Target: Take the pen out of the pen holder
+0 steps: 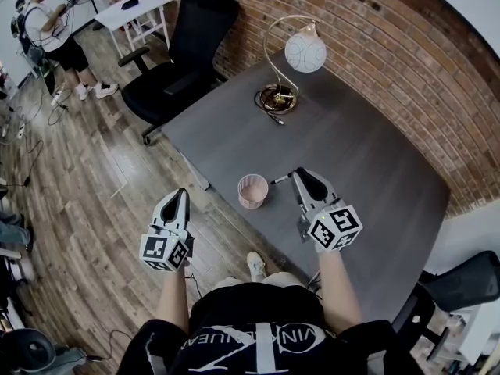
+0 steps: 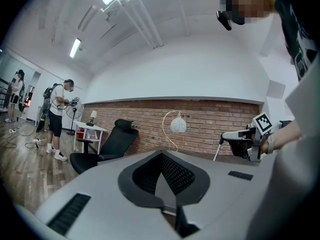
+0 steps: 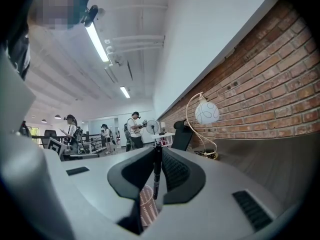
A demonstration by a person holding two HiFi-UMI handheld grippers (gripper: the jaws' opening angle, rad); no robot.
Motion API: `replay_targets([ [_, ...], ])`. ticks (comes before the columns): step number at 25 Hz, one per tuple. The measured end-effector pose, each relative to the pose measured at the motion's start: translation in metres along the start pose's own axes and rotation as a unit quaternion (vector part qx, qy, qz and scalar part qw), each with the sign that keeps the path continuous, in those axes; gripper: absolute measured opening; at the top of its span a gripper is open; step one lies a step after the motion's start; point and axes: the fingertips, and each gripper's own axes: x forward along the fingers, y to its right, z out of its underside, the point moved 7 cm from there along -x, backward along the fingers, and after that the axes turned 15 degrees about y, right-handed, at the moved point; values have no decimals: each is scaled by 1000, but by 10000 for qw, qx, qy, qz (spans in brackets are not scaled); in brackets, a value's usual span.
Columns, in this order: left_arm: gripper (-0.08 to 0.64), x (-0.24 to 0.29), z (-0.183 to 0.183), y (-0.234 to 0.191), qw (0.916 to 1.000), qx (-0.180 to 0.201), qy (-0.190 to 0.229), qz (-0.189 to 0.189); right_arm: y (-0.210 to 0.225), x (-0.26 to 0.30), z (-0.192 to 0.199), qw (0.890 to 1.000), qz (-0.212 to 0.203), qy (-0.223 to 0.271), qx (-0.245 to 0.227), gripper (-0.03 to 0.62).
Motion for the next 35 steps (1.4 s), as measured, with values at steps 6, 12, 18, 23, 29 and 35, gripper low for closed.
replay_targets([
  [6,12,-2,3,-2,10000,6,-63,4,5,-7,2,9999,126,-43,-87,60],
  [12,12,-5,4,-4,9999,-7,-113,-8,7,-12,5,9997,223,-68,-76,59],
  [18,12,-9,5,-9,9999,-7,-156,-36,6,-16,8,9995,291,-106,-78,60],
  [23,12,-13,5,-11,9998,-1,-180,-56,5,-21,11,9993,358,-120,-75,58],
  [29,12,-17,7,-13,9998,21,-193,-70,6,-27,13,9990,429,-102,-117,58],
  [35,12,-18,5,-14,9998,54,-193,-81,5,-33,15,9984,485,-133,-241,58],
])
